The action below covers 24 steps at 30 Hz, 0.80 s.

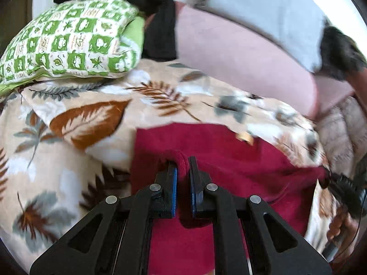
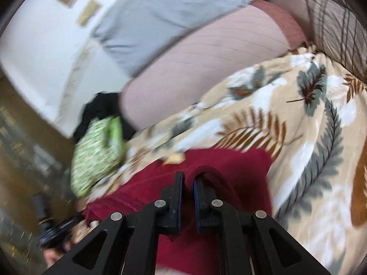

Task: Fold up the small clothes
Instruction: 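Grasp the hem with both tools and fold it up toward the collar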

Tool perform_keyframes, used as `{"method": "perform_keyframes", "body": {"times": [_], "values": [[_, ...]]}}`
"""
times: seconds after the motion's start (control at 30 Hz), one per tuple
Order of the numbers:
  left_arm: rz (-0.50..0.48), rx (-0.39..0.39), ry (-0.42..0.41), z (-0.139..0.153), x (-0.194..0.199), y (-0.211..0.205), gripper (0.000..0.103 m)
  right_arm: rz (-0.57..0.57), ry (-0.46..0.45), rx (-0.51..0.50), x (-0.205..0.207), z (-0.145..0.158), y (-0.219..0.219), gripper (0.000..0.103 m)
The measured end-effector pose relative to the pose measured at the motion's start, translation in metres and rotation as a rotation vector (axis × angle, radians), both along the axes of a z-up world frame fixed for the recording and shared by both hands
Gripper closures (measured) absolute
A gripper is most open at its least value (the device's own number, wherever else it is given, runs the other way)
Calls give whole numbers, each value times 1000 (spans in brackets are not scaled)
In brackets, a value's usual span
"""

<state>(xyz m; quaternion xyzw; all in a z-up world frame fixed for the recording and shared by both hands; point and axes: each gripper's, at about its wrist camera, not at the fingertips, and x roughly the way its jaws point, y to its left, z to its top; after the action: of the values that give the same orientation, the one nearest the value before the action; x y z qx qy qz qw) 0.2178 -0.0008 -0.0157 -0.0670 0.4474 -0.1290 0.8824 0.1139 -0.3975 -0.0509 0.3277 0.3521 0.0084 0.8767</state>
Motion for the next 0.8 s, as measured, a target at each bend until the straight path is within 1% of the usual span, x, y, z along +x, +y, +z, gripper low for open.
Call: {"method": "perform_keyframes", "body": {"times": [0.03, 0.07, 0.1, 0.13, 0.17, 0.2, 0.23, 0.27, 0.3, 0.37, 0.43, 0.5, 0.53, 0.57, 0.6, 0.63, 0.67, 0.73, 0.8], "values": [[10, -21, 21, -5, 10, 3, 95, -21, 45, -14, 10, -8, -5, 86], [14, -50, 48, -9, 19, 8, 95, -44, 71, -22, 14, -14, -12, 82], [15, -58, 62, -10, 22, 12, 94, -68, 55, -9, 11, -13, -20, 82], [10, -61, 64, -9, 23, 14, 93, -66, 14, 12, 4, -8, -24, 82], [-1, -60, 61, -7, 23, 14, 93, -50, -23, 21, -5, -3, -24, 78], [-23, -56, 46, -3, 20, 12, 92, -28, -44, 3, -13, 3, -22, 67], [-37, -48, 36, 0, 16, 10, 91, -8, -58, -31, -20, 7, -18, 59], [-47, -40, 29, 2, 14, 8, 89, 31, -81, -93, -27, 12, -9, 52], [-57, -37, 24, 5, 13, 5, 87, 70, -82, -160, -29, 14, 1, 50], [-67, -43, 33, 6, 14, 1, 71, 156, -39, -299, -26, 10, 27, 50], [-66, -61, 39, 5, 20, -2, 63, 240, -19, -376, -19, 2, 51, 51], [-48, -64, 54, 2, 26, -2, 58, 272, -23, -364, -8, -7, 65, 52], [-25, -50, 58, 2, 28, 0, 47, 263, -15, -325, 7, -13, 68, 52], [-5, -41, 51, 3, 28, 2, 39, 243, -4, -297, 20, -20, 67, 52], [13, -45, 31, 7, 25, 6, 38, 224, 6, -290, 31, -25, 65, 52], [14, -50, 22, 10, 23, 9, 38, 183, 38, -298, 46, -34, 62, 52], [13, -50, 14, 14, 20, 11, 38, 141, 97, -295, 62, -46, 55, 52], [3, -35, -14, 20, 14, 11, 37, 130, 155, -252, 69, -52, 50, 52], [-32, -12, -42, 21, 8, 3, 34, 142, 114, -253, 56, -39, 53, 52]]}}
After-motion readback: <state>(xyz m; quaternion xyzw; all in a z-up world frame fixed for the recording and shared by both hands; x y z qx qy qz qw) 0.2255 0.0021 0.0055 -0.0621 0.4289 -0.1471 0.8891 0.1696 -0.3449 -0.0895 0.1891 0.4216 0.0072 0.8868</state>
